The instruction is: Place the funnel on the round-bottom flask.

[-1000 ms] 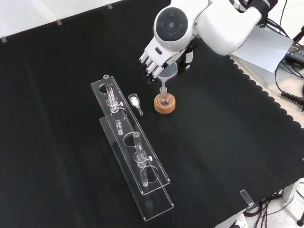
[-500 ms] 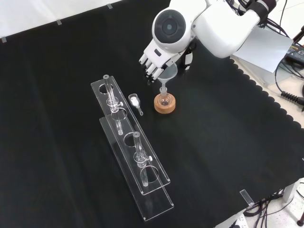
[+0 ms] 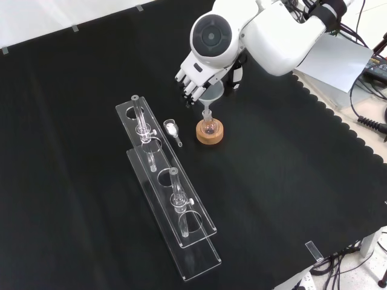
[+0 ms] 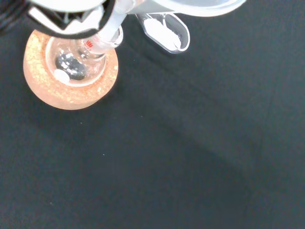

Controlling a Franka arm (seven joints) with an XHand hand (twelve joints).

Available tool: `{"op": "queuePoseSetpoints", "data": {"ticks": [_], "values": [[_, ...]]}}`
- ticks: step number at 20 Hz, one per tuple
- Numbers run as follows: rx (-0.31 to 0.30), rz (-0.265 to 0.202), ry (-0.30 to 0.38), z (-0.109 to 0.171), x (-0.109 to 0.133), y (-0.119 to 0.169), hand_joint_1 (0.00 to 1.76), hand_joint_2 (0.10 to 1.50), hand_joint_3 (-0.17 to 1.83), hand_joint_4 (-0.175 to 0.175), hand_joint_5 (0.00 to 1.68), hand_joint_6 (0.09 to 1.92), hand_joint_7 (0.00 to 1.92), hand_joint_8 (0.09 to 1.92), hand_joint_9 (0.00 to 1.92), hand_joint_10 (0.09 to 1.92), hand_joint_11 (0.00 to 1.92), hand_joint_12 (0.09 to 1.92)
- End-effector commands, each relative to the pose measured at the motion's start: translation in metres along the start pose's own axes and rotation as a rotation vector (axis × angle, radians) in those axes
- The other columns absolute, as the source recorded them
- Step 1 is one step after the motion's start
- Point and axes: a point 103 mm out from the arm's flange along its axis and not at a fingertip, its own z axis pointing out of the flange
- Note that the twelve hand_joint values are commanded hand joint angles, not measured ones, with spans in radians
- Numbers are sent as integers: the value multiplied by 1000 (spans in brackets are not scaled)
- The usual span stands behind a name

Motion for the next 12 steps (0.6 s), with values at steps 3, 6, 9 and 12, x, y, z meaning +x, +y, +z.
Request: {"op": "queuePoseSetpoints", "data": {"ticks": [3, 6, 9, 12], "values": [[7, -16, 0, 5, 2, 5, 958, 712, 719, 20, 586, 580, 489, 661, 882, 479, 534, 1343], [12, -12, 10, 7, 2, 6, 958, 712, 719, 20, 586, 581, 488, 661, 881, 480, 534, 1342], [16, -12, 16, 9, -1, 6, 958, 712, 719, 20, 585, 582, 488, 662, 880, 481, 533, 1342], [16, -13, 18, 9, 0, 6, 958, 712, 719, 20, 585, 582, 487, 662, 880, 481, 533, 1342]]}}
